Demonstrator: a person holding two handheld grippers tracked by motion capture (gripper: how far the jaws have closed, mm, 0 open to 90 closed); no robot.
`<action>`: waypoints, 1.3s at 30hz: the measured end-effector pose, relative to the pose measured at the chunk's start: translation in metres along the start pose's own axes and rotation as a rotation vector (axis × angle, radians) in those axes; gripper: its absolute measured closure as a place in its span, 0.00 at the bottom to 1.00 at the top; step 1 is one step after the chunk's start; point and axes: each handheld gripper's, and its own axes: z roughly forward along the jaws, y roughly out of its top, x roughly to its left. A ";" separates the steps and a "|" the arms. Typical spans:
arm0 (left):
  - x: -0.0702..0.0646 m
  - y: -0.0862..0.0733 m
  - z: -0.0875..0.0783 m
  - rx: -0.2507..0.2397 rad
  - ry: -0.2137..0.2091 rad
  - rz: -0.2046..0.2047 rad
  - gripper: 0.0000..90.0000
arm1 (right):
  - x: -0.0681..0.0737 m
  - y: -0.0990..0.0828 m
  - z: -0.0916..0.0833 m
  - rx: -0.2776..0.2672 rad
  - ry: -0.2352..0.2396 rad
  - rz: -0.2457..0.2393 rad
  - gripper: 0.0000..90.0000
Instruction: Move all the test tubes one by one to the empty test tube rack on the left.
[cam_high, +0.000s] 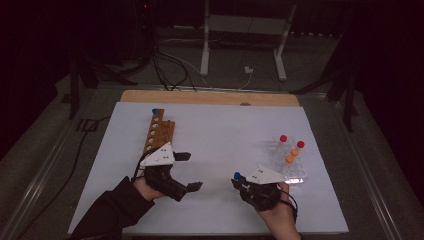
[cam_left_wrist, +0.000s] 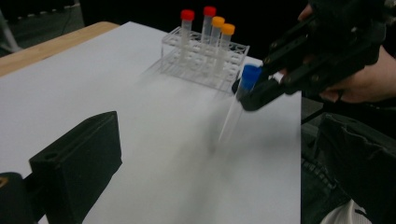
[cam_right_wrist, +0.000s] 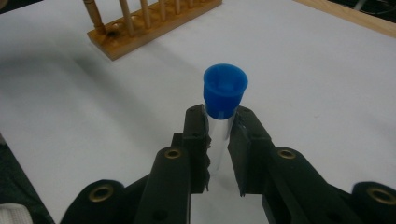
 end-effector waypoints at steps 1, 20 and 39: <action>-0.001 0.002 0.003 -0.001 -0.004 0.003 0.02 | 0.001 0.000 0.000 0.002 0.003 -0.002 0.85; -0.017 0.018 0.054 -0.011 -0.095 0.048 0.26 | 0.007 0.001 0.002 -0.004 0.027 -0.018 0.85; -0.023 0.020 0.076 0.001 -0.112 0.094 0.68 | 0.007 0.002 0.001 -0.007 0.033 -0.013 0.85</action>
